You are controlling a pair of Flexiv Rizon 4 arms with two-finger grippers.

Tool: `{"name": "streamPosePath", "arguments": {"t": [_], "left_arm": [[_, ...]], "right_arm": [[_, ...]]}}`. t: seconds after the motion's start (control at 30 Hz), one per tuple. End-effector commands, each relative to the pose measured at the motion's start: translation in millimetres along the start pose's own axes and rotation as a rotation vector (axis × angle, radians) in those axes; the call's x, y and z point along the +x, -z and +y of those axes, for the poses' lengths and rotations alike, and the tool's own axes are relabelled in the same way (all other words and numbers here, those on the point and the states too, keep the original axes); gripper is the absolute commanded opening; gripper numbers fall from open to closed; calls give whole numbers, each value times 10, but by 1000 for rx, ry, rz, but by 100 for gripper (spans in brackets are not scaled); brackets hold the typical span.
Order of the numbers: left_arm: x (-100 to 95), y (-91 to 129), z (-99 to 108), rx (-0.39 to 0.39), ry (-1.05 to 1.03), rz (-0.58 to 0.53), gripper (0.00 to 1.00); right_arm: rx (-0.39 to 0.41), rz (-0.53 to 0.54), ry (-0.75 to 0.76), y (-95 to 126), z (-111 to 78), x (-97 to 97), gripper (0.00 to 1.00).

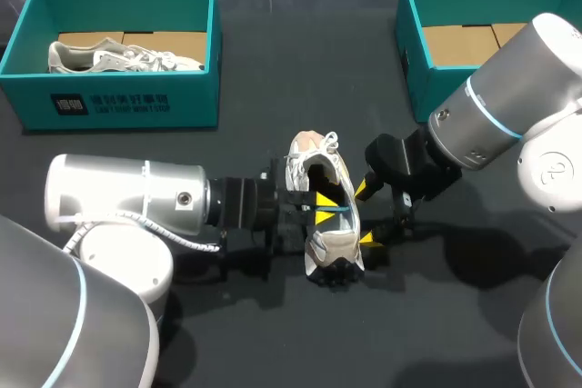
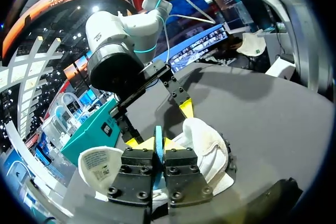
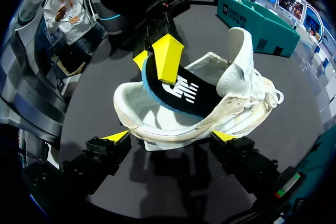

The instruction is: Take the shoe out of the shoebox, open the shoe tongue, remove and reinsert the insole, then place the shoe into the shoebox

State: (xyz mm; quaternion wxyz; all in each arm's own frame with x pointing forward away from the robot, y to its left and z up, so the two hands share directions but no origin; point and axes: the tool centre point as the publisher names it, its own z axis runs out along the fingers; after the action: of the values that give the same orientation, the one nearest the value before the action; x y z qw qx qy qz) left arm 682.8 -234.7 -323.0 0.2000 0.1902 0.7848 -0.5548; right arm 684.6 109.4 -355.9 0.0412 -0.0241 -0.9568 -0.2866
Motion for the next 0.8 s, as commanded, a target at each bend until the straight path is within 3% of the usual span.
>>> {"name": "streamPosePath", "arguments": {"t": [0.03,0.37,0.6,0.63,0.67,0.77,0.8], "left_arm": [[-20,-207,96,-19,-28,1,0],[-120,-243,306,-122,-53,-40,0],[-113,-142,220,-88,5,-14,1],[-105,-120,189,-77,12,-5,25],[-99,-101,165,-74,13,-5,32],[-76,-59,107,-59,26,18,38],[-64,-49,93,-60,27,29,36]], "right_arm": [[1,-3,-1,-9,1,13,100],[1,-3,-1,-9,1,13,100],[1,-3,-1,-9,1,13,100],[1,-3,-1,-9,1,13,100],[1,-3,-1,-9,1,13,100],[1,-3,-1,-9,1,13,100],[1,-3,-1,-9,1,13,100]]}}
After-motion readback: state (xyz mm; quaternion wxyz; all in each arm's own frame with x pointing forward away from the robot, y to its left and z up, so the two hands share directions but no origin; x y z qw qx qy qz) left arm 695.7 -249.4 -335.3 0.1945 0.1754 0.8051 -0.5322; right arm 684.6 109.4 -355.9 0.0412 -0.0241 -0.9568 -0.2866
